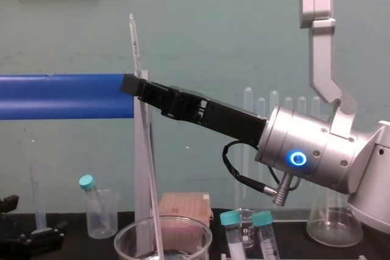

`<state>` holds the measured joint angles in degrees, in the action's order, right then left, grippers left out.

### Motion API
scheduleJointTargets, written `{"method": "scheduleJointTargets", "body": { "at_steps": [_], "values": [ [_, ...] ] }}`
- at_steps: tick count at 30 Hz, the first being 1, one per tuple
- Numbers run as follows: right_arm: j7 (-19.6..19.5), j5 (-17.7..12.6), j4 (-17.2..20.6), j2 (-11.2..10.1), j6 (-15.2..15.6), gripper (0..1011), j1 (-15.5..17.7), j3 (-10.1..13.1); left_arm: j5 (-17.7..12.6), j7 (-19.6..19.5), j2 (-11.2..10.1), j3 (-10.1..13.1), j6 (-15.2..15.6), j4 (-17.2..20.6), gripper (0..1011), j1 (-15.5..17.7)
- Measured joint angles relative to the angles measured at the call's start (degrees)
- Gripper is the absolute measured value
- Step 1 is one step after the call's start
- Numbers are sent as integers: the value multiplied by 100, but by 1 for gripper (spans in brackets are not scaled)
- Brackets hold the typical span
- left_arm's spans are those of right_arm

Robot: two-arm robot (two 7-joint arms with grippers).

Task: Hold the thermometer with one hand and immerse one end into the beaker, then reinsert it into the test tube rack.

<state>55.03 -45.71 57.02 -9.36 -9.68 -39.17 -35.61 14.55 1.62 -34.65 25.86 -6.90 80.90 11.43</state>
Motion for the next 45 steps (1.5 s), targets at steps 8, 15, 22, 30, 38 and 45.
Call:
{"method": "scheduleJointTargets", "body": {
  "at_steps": [8,15,22,30,38,45],
  "values": [
    [0,0,0,0,0,56,0,0,0,0,0,0,0,0,1008,0],
    [0,0,0,0,0,57,0,0,0,0,0,0,0,0,1008,0],
    [0,0,0,0,0,56,0,0,0,0,0,0,0,0,1008,0],
    [0,0,0,0,0,57,0,0,0,0,0,0,0,0,1008,0],
    [0,0,0,0,0,56,0,0,0,0,0,0,0,0,1008,0],
    [0,0,0,0,0,56,0,0,0,0,0,0,0,0,1008,0]
  ]
}}
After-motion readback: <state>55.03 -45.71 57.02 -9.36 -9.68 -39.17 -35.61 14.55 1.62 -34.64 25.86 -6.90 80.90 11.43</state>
